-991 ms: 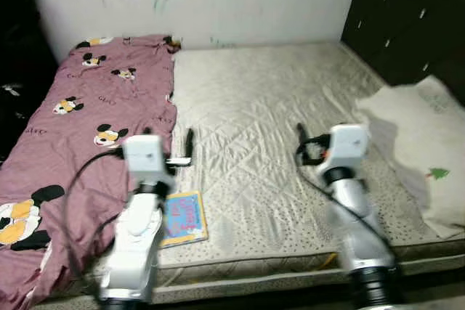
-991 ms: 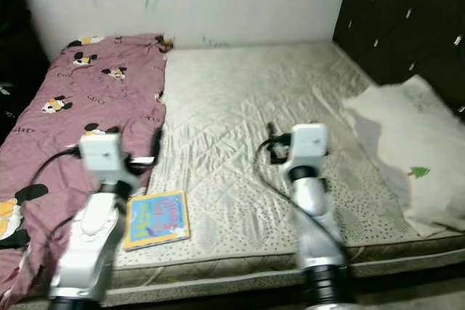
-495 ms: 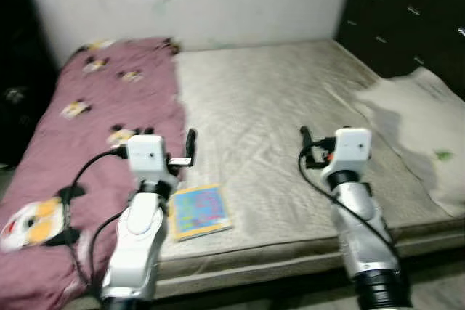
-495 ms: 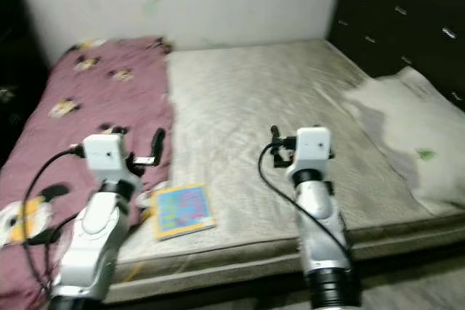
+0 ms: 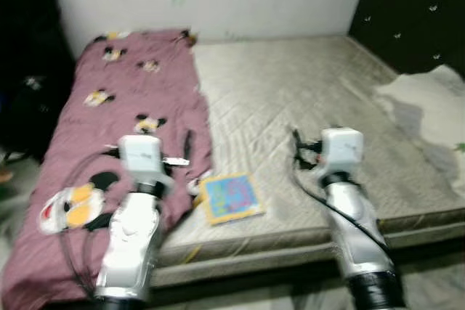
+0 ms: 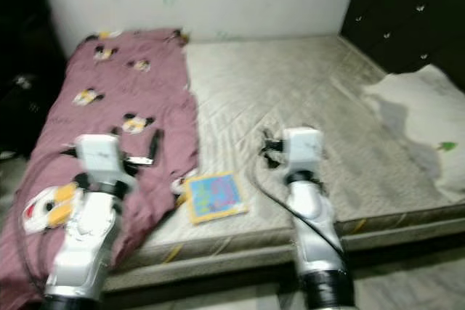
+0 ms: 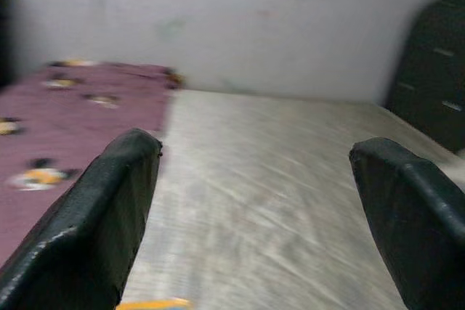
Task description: Clean up the room
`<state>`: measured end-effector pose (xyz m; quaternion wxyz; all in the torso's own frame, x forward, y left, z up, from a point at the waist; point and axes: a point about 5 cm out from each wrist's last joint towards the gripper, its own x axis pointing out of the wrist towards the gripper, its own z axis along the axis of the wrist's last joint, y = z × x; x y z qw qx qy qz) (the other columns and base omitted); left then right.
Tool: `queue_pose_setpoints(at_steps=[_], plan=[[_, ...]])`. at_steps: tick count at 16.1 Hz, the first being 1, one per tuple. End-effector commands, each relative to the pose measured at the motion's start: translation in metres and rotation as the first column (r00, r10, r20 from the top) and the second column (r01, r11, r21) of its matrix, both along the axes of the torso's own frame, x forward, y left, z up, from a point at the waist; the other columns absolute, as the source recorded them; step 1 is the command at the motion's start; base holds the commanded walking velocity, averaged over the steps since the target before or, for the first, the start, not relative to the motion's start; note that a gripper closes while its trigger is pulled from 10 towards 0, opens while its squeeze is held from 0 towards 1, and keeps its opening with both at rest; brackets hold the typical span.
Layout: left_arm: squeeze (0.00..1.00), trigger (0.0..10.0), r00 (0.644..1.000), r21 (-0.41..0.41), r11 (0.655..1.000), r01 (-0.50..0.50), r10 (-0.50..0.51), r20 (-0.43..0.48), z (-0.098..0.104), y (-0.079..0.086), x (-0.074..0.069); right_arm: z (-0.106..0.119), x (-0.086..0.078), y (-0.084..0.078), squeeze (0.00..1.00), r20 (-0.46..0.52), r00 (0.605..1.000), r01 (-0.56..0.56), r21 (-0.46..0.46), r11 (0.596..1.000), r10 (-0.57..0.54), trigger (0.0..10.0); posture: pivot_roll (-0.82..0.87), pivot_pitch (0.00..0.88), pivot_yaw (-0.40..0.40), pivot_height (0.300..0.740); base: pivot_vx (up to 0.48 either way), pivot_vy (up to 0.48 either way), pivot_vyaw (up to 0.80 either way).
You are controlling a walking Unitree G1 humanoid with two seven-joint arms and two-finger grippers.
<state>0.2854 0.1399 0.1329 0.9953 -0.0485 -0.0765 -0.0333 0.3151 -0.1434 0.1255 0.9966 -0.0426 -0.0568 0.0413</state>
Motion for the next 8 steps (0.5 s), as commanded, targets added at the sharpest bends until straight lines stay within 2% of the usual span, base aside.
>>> queue_pose_setpoints(at_steps=[1, 8], plan=[[0.0, 10.0, 1.0, -0.017, 1.0, 0.026, -0.026, 0.013, 0.0025, -0.0049, -0.0014, 0.0065, 0.0018, -0.0025, 0.0, 0.024, 1.0, -0.001, -0.009, 1.0, 0.001, 10.0, -0.09, 0.0, 0.039, 0.74, 0.0, 0.0, 0.73], [0.0, 10.0, 0.998, -0.034, 0.998, 0.053, -0.052, 0.022, 0.003, -0.0078, -0.0019, 0.0054, 0.0015, -0.0061, 0.0, 0.02, 1.0, 0.016, 0.004, 1.0, -0.016, 10.0, -0.1, 0.0, 0.04, 0.74, 0.0, 0.0, 0.0]])
